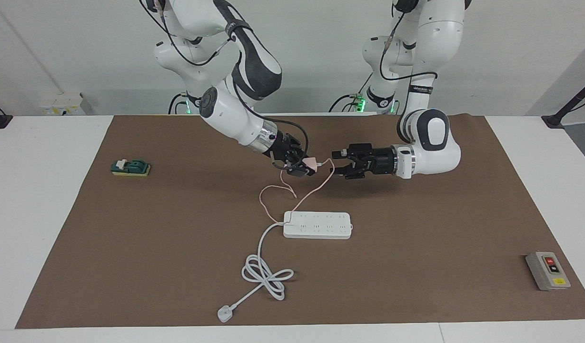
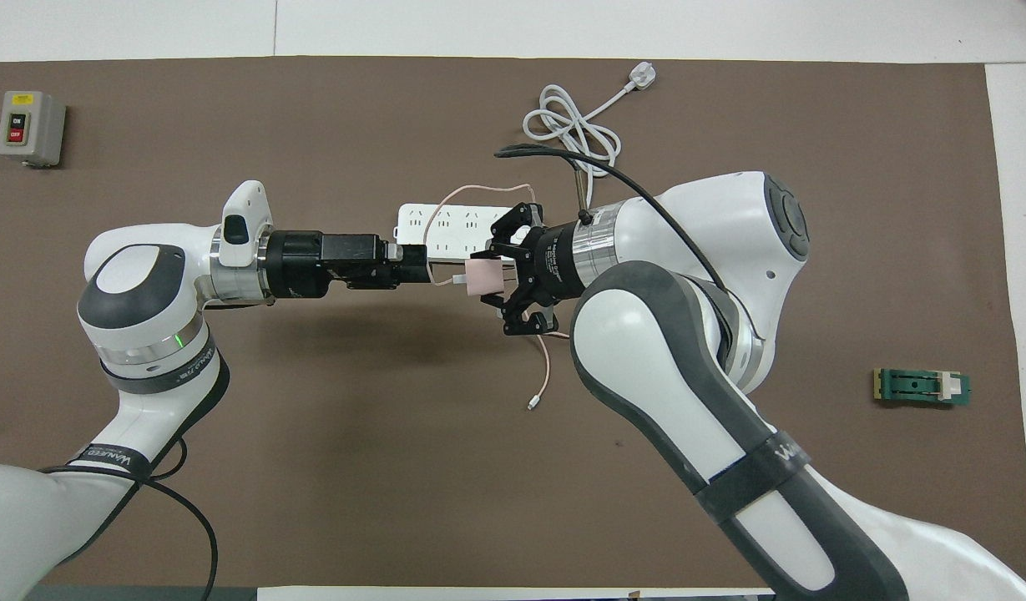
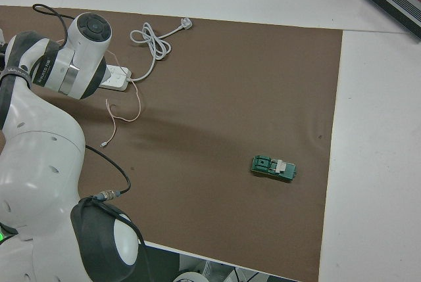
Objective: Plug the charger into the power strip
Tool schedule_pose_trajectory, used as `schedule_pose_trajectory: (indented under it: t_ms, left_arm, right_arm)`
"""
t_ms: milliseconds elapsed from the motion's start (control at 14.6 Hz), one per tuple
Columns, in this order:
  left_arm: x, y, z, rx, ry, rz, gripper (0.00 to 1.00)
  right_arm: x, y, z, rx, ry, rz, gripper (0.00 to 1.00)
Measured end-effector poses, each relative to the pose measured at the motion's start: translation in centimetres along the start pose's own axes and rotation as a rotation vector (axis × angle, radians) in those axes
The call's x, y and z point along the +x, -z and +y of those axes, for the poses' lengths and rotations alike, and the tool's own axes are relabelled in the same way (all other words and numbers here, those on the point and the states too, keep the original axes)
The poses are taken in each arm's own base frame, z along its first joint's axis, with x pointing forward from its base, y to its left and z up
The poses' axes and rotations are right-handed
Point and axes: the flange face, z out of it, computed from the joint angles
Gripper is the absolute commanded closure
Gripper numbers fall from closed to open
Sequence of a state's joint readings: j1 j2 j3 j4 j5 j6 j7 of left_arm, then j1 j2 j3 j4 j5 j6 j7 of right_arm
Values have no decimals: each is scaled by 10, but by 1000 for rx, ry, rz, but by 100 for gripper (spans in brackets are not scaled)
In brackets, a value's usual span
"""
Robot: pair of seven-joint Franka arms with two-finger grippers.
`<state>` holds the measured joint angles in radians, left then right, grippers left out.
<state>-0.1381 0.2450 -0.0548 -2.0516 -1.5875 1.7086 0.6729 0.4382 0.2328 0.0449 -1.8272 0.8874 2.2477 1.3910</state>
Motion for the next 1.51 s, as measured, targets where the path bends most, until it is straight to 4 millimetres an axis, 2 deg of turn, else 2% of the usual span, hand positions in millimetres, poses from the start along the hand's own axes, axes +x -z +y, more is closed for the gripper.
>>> schedule_pose_trajectory:
  t_ms: [274,548,1301,1370,1507]
  left_arm:
    - [-1,-4,0,0,0,-5,10]
    - [-3,-20,1,3,0,-8,10]
    - [-4,-27,1,1,-23,-1,16]
    - [-4,-27,1,1,-26,-1,18]
    - [-5,-31,1,3,-36,-4,35]
  right_arm:
    - [-6,7,-10,20,-32,-54,100]
    - [-10,2,-19,20,-49,-61,100]
    - [-10,-3,-21,7,-50,-65,100]
    - [-10,-3,-21,7,-50,-65,100]
    - [-10,-3,-21,6,-51,-65,100]
